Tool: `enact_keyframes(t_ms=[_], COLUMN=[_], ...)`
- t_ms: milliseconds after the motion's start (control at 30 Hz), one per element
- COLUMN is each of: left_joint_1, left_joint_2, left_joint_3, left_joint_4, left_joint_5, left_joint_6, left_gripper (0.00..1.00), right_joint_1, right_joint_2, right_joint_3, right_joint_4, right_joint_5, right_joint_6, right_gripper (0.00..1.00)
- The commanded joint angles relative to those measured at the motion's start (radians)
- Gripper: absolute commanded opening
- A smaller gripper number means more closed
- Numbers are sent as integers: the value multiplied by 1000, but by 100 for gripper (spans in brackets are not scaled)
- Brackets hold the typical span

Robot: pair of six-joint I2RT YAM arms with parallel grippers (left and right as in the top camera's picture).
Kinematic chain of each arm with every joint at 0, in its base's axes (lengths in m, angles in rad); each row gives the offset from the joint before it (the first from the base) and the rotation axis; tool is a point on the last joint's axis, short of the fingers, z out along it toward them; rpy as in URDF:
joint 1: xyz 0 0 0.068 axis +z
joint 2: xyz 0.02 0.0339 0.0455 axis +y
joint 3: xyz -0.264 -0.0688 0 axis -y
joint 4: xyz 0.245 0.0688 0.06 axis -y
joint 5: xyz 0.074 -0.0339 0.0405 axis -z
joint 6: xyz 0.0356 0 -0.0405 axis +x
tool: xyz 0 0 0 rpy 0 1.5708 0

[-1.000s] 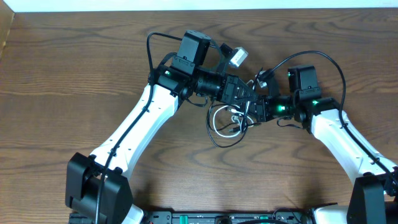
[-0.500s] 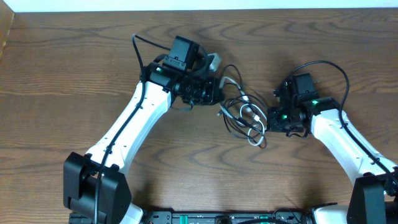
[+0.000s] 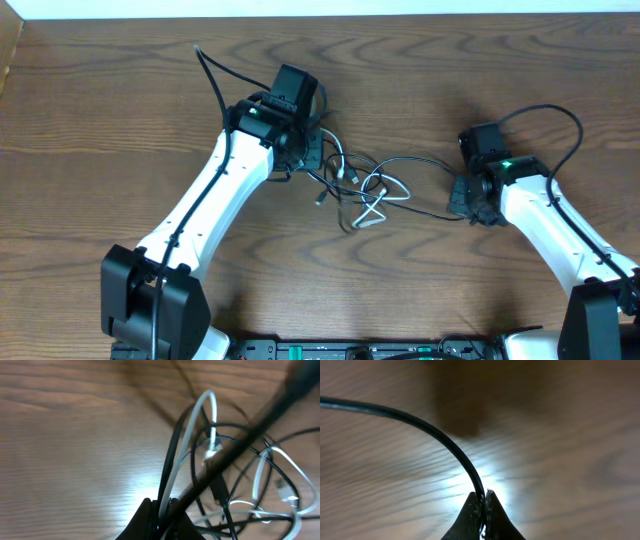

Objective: Untangle cables
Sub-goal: 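Drag the black cable far right with the right gripper, stretching it out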

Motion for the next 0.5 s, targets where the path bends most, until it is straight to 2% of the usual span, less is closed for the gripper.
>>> enact_keyframes(t_ms=[0, 467], left_joint_1=[49, 188], left_joint_2=[-6, -6], left_joint_3=[6, 7], left_joint_4=[-2, -2], left_joint_5=[-99, -92], left_joint_6=[3, 3], left_gripper=[8, 9], right_joint_1=[-29, -261], right_joint_2=[2, 2], right_joint_3=[11, 11], right_joint_4=[-31, -53], right_joint_5=[191, 237], right_joint_6=[111, 116], right_gripper=[1, 1])
